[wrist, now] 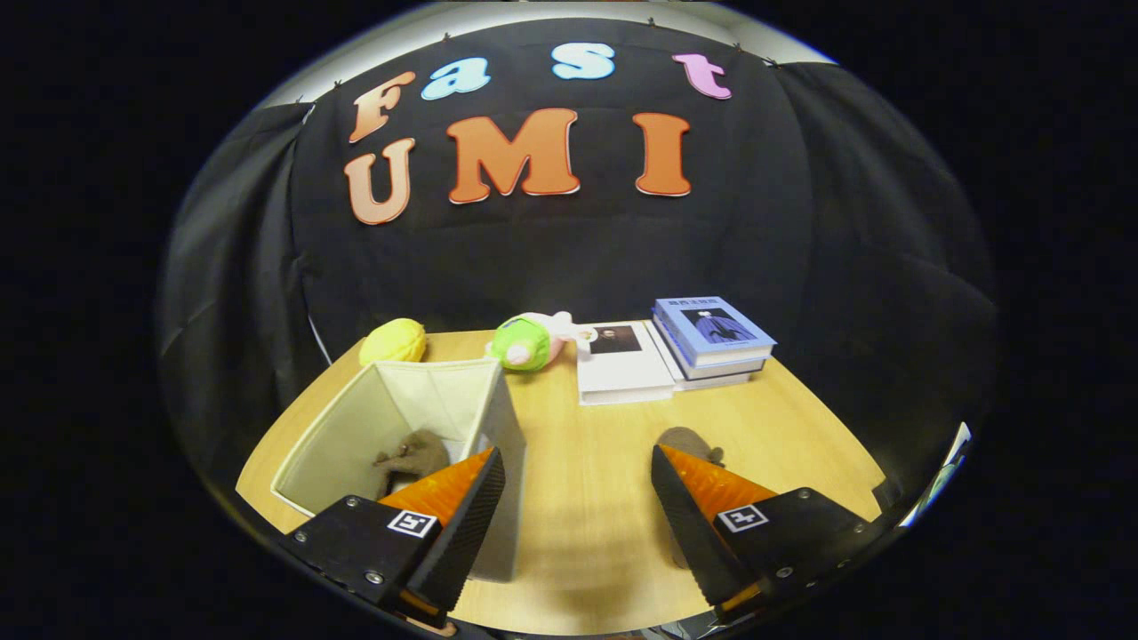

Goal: Open the storage box then place both shoes into the box .Put the left shoe in first, then the right shoe, with the right side of both shoes facing outward in a uniform manner.

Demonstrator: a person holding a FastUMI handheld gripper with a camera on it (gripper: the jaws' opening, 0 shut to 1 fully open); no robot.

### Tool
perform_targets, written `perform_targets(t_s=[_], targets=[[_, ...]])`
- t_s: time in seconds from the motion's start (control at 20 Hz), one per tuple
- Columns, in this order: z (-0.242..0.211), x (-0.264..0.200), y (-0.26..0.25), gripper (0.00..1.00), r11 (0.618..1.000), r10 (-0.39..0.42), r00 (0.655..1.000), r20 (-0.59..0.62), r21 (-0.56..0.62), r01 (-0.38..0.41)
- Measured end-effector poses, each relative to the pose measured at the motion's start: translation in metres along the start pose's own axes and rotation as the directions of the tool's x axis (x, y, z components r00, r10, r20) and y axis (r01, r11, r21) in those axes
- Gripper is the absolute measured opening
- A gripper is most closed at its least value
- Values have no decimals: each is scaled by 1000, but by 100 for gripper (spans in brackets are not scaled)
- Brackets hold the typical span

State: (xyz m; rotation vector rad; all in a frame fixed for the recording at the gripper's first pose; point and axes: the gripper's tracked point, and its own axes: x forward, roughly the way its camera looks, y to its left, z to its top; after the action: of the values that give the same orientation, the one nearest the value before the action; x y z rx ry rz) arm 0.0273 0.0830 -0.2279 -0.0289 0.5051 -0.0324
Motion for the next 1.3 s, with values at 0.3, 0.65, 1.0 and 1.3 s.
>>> perform_targets(t_s=[0.3, 0.65, 1.0, 1.3], targets=[[-26, 8, -76, 99, 995, -84, 996, -23, 57, 86], [-85, 33, -119, 99, 988, -123, 983, -137, 74, 134], [-116, 64, -137, 99, 980, -135, 969, -208, 115, 162], [-124, 83, -137, 83, 980, -114, 965, -236, 131, 148]])
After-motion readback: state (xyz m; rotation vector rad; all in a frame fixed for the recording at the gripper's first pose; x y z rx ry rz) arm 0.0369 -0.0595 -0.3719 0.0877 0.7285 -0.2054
